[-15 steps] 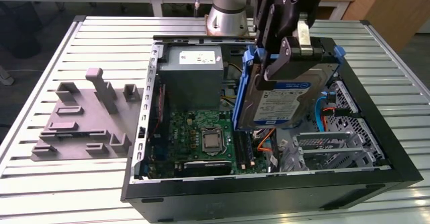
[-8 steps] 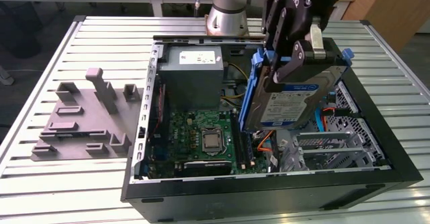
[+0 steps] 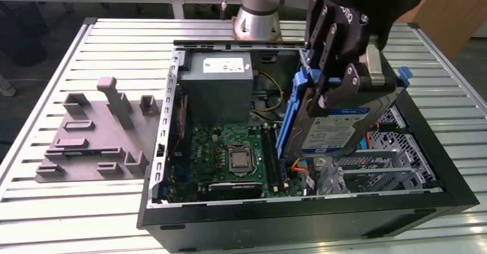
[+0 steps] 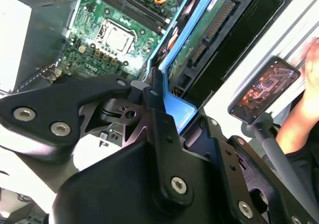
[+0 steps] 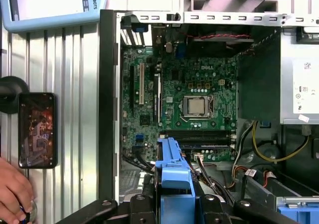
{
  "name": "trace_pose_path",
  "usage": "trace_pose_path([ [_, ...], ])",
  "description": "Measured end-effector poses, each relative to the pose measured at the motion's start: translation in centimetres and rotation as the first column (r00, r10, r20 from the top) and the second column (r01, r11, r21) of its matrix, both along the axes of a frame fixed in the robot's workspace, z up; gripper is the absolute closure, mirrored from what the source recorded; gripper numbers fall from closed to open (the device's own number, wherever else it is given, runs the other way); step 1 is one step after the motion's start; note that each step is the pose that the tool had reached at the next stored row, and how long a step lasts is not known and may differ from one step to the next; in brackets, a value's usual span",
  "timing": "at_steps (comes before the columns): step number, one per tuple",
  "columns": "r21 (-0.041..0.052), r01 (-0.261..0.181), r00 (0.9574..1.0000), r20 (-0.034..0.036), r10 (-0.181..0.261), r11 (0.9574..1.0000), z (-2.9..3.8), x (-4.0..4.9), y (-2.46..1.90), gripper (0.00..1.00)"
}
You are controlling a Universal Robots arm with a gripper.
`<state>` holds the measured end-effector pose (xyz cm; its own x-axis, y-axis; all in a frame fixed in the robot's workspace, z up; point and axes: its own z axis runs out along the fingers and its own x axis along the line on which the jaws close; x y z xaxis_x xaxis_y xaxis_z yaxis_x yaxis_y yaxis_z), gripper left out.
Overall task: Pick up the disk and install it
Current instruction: 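Insert the disk into the insertion slot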
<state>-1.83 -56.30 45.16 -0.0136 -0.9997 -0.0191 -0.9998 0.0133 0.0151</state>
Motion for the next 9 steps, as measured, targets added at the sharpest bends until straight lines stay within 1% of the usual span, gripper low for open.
trace_pose_path([
  [2, 0.0001, 0.000, 1.0000, 0.0000, 0.000, 1.0000, -0.04, 0.54, -0.10, 0.64],
  [6, -0.0002, 0.000, 1.0000, 0.0000, 0.000, 1.0000, -0.05, 1.49, -0.14, 0.64],
  [9, 0.0000, 0.000, 1.0000, 0.0000, 0.000, 1.0000, -0.06, 1.55, -0.14, 0.64],
])
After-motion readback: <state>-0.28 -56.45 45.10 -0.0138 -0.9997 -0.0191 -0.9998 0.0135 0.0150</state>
